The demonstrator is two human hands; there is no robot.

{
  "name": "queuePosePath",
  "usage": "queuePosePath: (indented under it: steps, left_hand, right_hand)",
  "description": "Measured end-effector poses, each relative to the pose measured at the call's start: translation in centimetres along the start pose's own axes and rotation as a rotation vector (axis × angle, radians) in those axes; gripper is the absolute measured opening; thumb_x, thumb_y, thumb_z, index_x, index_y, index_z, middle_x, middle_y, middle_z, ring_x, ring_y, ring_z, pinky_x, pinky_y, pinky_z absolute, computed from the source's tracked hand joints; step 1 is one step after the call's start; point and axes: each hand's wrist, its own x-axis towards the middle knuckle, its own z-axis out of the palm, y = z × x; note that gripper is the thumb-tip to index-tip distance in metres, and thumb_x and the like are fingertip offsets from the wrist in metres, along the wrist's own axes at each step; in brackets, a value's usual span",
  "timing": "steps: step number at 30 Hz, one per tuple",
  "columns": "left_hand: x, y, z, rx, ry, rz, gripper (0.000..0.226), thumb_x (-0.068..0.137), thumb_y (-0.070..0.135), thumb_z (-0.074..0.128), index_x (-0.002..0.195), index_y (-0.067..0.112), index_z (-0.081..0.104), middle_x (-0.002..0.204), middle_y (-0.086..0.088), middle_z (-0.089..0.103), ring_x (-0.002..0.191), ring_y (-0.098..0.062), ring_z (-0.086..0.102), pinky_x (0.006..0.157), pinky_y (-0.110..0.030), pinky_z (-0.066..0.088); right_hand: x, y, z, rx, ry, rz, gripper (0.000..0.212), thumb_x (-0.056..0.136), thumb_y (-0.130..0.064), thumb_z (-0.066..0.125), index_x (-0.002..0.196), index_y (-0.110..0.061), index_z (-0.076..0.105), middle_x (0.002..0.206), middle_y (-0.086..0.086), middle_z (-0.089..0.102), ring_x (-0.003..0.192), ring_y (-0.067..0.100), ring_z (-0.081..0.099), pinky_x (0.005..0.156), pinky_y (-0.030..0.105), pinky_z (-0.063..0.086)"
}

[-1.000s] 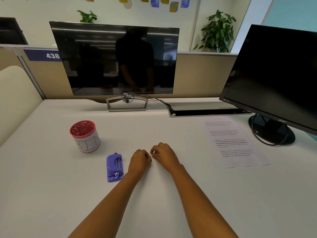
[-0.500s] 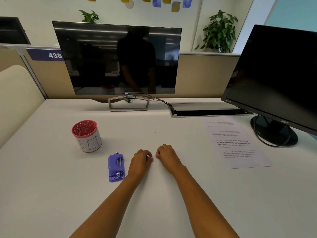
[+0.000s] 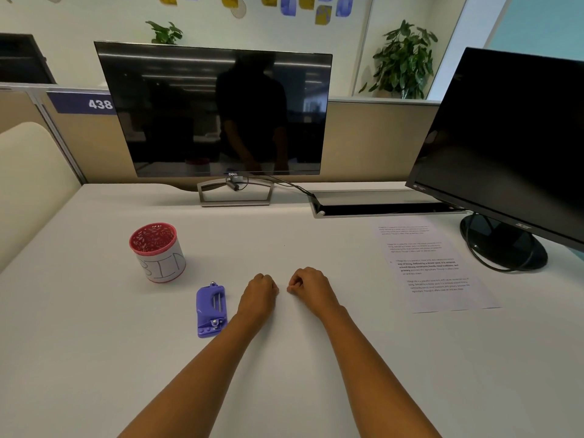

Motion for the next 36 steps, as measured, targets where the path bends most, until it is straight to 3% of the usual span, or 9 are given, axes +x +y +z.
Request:
queuePosePath:
  steps: [12, 14, 17, 21, 24, 29, 32, 33, 36]
  left_hand:
    - [0.5, 0.3, -1.6, -0.088, -0.008, -0.061, 0.021, 0.09, 0.009, 0.049, 0.099, -0.003, 0.063, 0.108, -0.018, 0.062, 0.095, -0.027, 0.059, 0.076, -0.026, 0.042]
    - [0.5, 0.4, -2.1, -0.124, 0.02, -0.075, 0.018, 0.09, 0.008, 0.047, 0.094, -0.001, 0.062, 0.104, -0.017, 0.062, 0.095, -0.028, 0.058, 0.077, -0.029, 0.043]
    - [0.4, 0.6, -3.2, -0.187, 0.069, -0.135, 0.009, 0.09, 0.009, 0.045, 0.084, 0.006, 0.051, 0.09, -0.01, 0.055, 0.082, -0.022, 0.051, 0.071, -0.032, 0.042]
    - [0.1, 0.5, -5.4, -0.322, 0.091, -0.207, 0.021, 0.083, 0.005, 0.051, 0.065, 0.012, 0.043, 0.066, -0.002, 0.048, 0.063, -0.017, 0.046, 0.051, -0.02, 0.034]
    - [-0.2, 0.0, -7.2, -0.436, 0.059, -0.23, 0.02, 0.081, 0.007, 0.055, 0.062, 0.013, 0.051, 0.062, 0.0, 0.056, 0.061, -0.013, 0.054, 0.053, -0.019, 0.04]
    - [-0.3, -1.8, -10.0, -0.74, 0.13, -0.284, 0.009, 0.081, 0.01, 0.064, 0.073, 0.013, 0.062, 0.081, -0.007, 0.068, 0.083, -0.024, 0.069, 0.064, -0.026, 0.053]
    - [-0.2, -2.9, -12.4, -0.826, 0.204, -0.286, 0.01, 0.081, 0.007, 0.067, 0.073, 0.012, 0.062, 0.087, -0.012, 0.069, 0.082, -0.026, 0.068, 0.086, -0.04, 0.056]
    - [-0.1, -3.4, -13.2, -0.844, 0.234, -0.283, 0.003, 0.081, 0.006, 0.066, 0.08, 0.007, 0.064, 0.094, -0.016, 0.069, 0.082, -0.025, 0.066, 0.086, -0.037, 0.055]
    - [0.1, -4.7, -15.7, -0.795, 0.335, -0.306, 0.024, 0.085, 0.009, 0.063, 0.106, 0.0, 0.065, 0.108, -0.017, 0.068, 0.086, -0.021, 0.065, 0.083, -0.028, 0.051]
  right_hand:
    - [1.1, -1.8, 0.7, -0.34, -0.178, 0.041, 0.026, 0.092, -0.009, 0.043, 0.112, 0.0, 0.057, 0.12, 0.017, 0.055, 0.113, 0.03, 0.051, 0.09, 0.032, 0.044]
    - [1.0, -2.0, 0.6, -0.282, -0.198, 0.079, 0.021, 0.089, -0.008, 0.045, 0.105, -0.001, 0.057, 0.114, 0.017, 0.056, 0.107, 0.029, 0.053, 0.086, 0.033, 0.044]
    - [0.3, -1.5, 0.0, -0.043, -0.144, 0.107, 0.015, 0.083, -0.003, 0.048, 0.072, -0.012, 0.045, 0.086, 0.011, 0.051, 0.076, 0.021, 0.048, 0.063, 0.026, 0.039]
    - [-1.1, -1.1, -0.3, 0.308, 0.008, 0.188, 0.028, 0.079, 0.0, 0.057, 0.065, -0.018, 0.041, 0.075, 0.001, 0.054, 0.064, 0.013, 0.05, 0.056, 0.017, 0.041]
    - [-1.4, -2.2, 0.0, 0.473, 0.075, 0.236, 0.025, 0.078, 0.001, 0.06, 0.066, -0.016, 0.048, 0.072, 0.0, 0.058, 0.065, 0.014, 0.056, 0.056, 0.015, 0.044]
    - [-0.8, -5.3, 0.2, 0.724, 0.125, 0.205, 0.008, 0.08, -0.002, 0.064, 0.083, -0.006, 0.058, 0.077, 0.003, 0.066, 0.069, 0.017, 0.066, 0.065, 0.015, 0.053]
    - [0.0, -8.2, 0.1, 0.769, 0.117, 0.169, 0.009, 0.082, -0.004, 0.065, 0.09, -0.007, 0.062, 0.077, 0.002, 0.065, 0.07, 0.015, 0.066, 0.068, 0.014, 0.054]
    - [0.3, -9.2, 0.2, 0.778, 0.11, 0.156, 0.01, 0.083, -0.005, 0.065, 0.093, -0.006, 0.064, 0.08, 0.005, 0.066, 0.073, 0.017, 0.067, 0.071, 0.016, 0.055]
    - [1.2, -12.4, 0.5, 0.77, 0.103, 0.118, 0.019, 0.084, -0.008, 0.065, 0.102, -0.003, 0.067, 0.095, 0.012, 0.069, 0.082, 0.018, 0.066, 0.081, 0.024, 0.056]
